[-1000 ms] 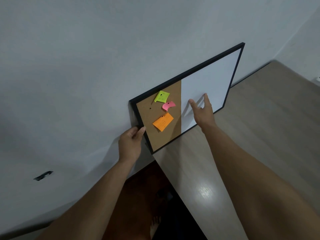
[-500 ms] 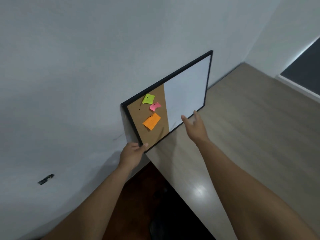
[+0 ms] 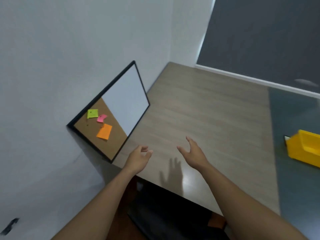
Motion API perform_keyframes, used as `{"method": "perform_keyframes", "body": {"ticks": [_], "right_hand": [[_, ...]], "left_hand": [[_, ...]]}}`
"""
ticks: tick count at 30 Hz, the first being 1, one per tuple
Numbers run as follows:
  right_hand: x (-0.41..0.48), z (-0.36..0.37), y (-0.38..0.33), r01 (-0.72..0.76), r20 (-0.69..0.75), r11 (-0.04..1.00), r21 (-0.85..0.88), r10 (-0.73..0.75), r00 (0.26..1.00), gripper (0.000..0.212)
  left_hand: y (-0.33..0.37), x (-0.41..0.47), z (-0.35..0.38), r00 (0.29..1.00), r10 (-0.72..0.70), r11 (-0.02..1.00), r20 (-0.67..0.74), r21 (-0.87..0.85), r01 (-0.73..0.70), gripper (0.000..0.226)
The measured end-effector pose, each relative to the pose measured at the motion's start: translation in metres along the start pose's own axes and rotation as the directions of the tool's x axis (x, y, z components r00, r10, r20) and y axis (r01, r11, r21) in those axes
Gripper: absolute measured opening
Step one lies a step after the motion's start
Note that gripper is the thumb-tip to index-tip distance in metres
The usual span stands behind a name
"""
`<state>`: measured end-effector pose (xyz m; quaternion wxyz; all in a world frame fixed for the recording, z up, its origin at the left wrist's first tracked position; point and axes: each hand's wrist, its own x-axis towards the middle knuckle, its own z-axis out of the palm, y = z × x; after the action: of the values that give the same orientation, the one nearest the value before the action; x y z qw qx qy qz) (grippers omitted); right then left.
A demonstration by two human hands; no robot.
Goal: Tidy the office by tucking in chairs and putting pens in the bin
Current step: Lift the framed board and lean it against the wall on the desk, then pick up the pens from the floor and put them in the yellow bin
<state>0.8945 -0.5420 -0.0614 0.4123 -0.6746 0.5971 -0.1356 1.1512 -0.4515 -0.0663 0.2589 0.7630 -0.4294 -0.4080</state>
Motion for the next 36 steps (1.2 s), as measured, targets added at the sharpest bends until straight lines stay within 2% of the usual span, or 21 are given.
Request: {"method": "perform_keyframes", "body": {"ticks": [7, 15, 24, 30, 36], "right_hand": [[-0.081, -0.064, 0.080, -0.081, -0.044, 0.996, -0.029, 0.080, 0.996, 0.084], [-0.187, -0.118, 0.180, -0.161, -0.074, 0.987, -0.024, 0.158, 0.985, 0.086], [-0.311, -0.159, 0.270, -0.227, -0.192, 0.974, 0.015, 0.226, 0.955, 0.082], [-0.391, -0.186, 0.327, -0.305, -0.278, 0.945, 0.115, 0.326, 0.904, 0.085], [-0.469, -0.199, 0.386, -0.390, -0.349, 0.880, 0.270, 0.467, 0.812, 0.087]], "left_hand": [[0.045, -0.043, 0.072, 0.985, 0.152, 0.985, 0.081, 0.065, -0.158, 0.050], [0.071, -0.134, 0.160, 0.960, 0.233, 0.963, 0.155, 0.104, -0.251, 0.047], [0.109, -0.225, 0.249, 0.899, 0.325, 0.916, 0.295, 0.139, -0.377, 0.051], [0.147, -0.276, 0.320, 0.809, 0.392, 0.855, 0.437, 0.151, -0.496, 0.050], [0.181, -0.319, 0.402, 0.665, 0.427, 0.748, 0.613, 0.173, -0.641, 0.048]]}}
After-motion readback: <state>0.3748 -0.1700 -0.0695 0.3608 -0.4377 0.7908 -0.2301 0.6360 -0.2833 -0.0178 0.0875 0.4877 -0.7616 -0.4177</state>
